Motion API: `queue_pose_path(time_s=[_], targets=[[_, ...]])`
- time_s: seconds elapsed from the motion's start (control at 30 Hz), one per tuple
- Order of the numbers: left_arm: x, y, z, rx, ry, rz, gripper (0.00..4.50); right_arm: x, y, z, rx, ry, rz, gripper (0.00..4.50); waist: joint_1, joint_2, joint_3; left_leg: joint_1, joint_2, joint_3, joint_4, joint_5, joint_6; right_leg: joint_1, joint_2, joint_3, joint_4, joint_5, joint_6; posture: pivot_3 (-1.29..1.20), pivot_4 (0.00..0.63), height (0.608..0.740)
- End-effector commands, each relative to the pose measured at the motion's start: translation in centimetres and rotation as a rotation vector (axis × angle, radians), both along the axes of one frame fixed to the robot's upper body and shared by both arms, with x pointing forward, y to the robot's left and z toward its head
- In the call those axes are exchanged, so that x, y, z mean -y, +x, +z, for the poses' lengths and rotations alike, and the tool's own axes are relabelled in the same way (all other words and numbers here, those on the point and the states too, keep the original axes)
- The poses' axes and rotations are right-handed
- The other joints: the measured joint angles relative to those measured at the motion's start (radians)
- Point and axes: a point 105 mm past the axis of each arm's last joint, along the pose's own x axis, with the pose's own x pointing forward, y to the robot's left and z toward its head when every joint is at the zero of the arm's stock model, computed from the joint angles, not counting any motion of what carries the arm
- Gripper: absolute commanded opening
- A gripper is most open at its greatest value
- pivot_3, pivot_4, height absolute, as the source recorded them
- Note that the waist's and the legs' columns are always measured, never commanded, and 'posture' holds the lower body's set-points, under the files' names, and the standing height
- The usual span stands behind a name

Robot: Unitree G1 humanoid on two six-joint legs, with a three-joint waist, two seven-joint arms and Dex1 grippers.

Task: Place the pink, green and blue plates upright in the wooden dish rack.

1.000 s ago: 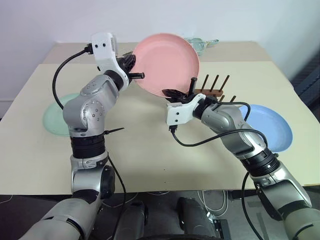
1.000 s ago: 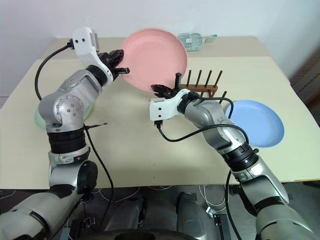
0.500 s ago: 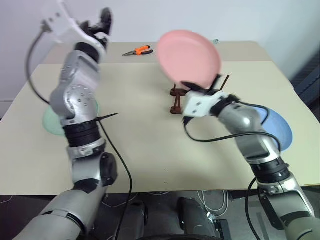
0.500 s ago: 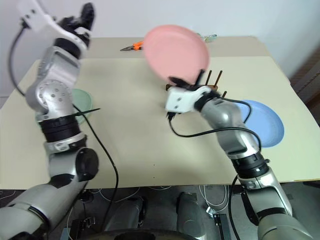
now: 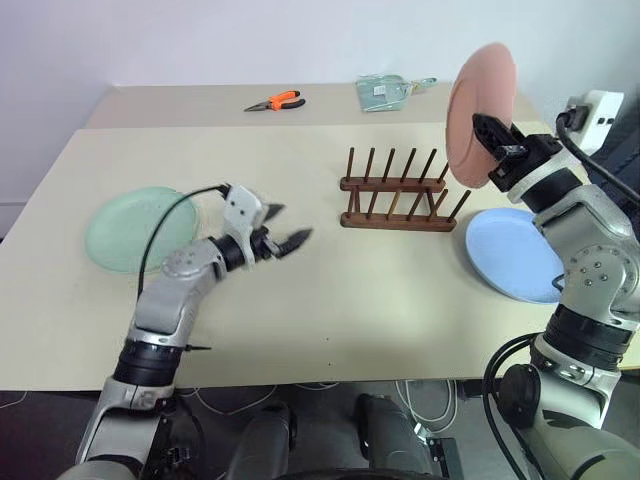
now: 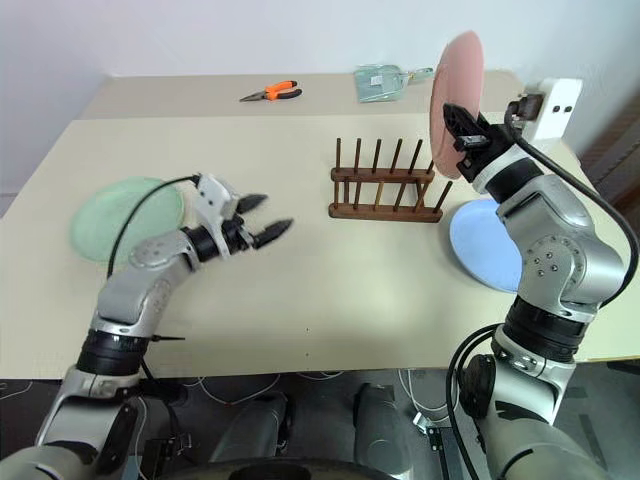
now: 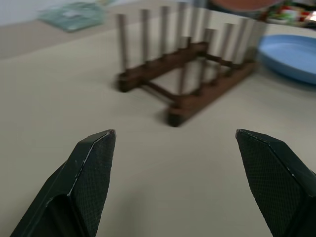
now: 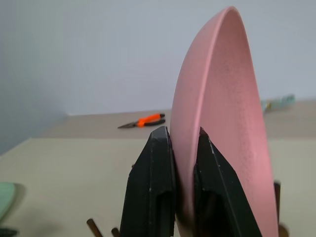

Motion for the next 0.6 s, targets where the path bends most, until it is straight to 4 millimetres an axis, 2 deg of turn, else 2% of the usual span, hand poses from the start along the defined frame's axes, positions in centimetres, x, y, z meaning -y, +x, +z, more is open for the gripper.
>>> queue_pose_path(time_s=[0.03,0.3,0.43,0.47,0.5,0.57,0.6], targets=[[0.8,-0.9,0.8,0.03,0.003,-0.051,3.98,0.3,-0.2,1.7,0.043,0.049,0.007,0.0,0.001,0.0,0.0,0.0,0.0,0.0,0.0,0.0,0.0,0.0,0.0,0.0,0.0,0.0,0.0,0.0,0.15,0.74],[1.3,-1.2,0.0,0.021,0.033,-0.063,3.98,1.4,1.1,0.8,-0.053,0.179,-0.02,0.0,0.002,0.0,0.0,0.0,0.0,0.0,0.001,0.0,0.0,0.0,0.0,0.0,0.0,0.0,0.0,0.0,0.15,0.74],[1.3,-1.1,-0.1,0.012,0.034,-0.059,4.06,1.6,1.3,1.2,-0.037,0.154,-0.049,1.65,0.0,0.001,0.0,0.0,0.0,0.0,0.0,0.0,0.0,0.0,0.0,0.0,0.0,0.0,0.0,0.0,0.15,0.74],[1.2,-1.1,-0.1,0.007,0.028,-0.054,4.28,1.7,1.3,1.4,-0.023,0.13,-0.064,2.21,0.001,0.002,0.0,0.0,0.0,0.0,0.0,0.0,0.0,0.0,0.0,0.0,0.0,0.0,0.0,0.0,0.15,0.74],[1.0,-0.8,0.0,0.007,0.021,-0.038,4.5,1.8,1.3,1.7,0.006,0.073,-0.098,2.67,0.001,0.002,0.0,0.0,0.0,0.0,0.0,0.0,0.0,0.0,0.0,0.0,0.0,0.0,0.0,0.0,0.15,0.74],[0.2,0.1,0.4,0.025,0.007,0.025,4.5,2.2,1.1,2.7,0.081,-0.032,-0.162,3.64,0.001,0.002,0.0,0.0,0.0,0.0,0.001,0.0,0.0,0.0,0.0,0.0,0.0,0.0,0.0,0.0,0.15,0.74],[-0.4,0.6,0.7,0.035,-0.006,0.07,4.5,2.3,1.0,3.2,0.118,-0.091,-0.193,3.64,0.002,0.002,0.0,0.0,0.0,0.001,0.001,0.0,0.0,0.0,0.0,0.0,0.0,0.0,0.001,0.0,0.15,0.74]])
